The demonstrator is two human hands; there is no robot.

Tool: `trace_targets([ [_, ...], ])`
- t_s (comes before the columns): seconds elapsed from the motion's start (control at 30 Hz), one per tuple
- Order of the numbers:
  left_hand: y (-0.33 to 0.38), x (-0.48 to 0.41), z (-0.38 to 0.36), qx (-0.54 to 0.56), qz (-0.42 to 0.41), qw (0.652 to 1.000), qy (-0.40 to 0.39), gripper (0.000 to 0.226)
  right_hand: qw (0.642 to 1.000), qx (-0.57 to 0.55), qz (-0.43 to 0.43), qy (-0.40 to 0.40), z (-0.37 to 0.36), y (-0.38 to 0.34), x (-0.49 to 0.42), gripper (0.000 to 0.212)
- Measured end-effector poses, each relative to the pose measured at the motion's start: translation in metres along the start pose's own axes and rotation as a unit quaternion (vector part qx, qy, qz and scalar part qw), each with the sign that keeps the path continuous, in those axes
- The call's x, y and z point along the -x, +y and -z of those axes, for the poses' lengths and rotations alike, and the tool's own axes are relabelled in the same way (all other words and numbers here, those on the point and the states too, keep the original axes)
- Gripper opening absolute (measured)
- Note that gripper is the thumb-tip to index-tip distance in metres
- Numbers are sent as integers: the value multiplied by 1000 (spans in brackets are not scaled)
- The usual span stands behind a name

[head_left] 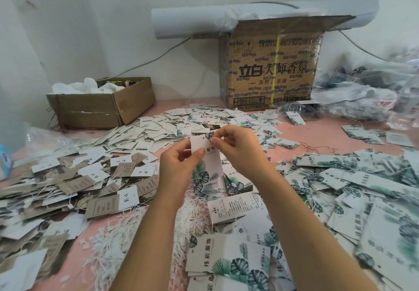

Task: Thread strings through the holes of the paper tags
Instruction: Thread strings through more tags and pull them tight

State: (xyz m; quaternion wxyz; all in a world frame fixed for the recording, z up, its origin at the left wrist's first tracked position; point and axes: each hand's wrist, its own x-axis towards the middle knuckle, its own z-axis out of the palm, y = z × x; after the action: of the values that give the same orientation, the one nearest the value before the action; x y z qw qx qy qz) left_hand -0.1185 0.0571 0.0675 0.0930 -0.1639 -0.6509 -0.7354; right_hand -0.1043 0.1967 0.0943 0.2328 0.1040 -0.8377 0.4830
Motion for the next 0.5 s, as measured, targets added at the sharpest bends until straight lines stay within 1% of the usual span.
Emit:
trace_targets([
  [0.3,4,1,-5,-14,-11,1000,-12,36,997,57,29,51,-6,-2,1,6],
  [0.4,4,1,-6,-14,-9,1000,-13,32,993,84,38,67,-7,-1,1,10],
  [0.5,5,2,-5,-1,-4,999,-34,23,989,114,52,73,-8,-2,2,9],
])
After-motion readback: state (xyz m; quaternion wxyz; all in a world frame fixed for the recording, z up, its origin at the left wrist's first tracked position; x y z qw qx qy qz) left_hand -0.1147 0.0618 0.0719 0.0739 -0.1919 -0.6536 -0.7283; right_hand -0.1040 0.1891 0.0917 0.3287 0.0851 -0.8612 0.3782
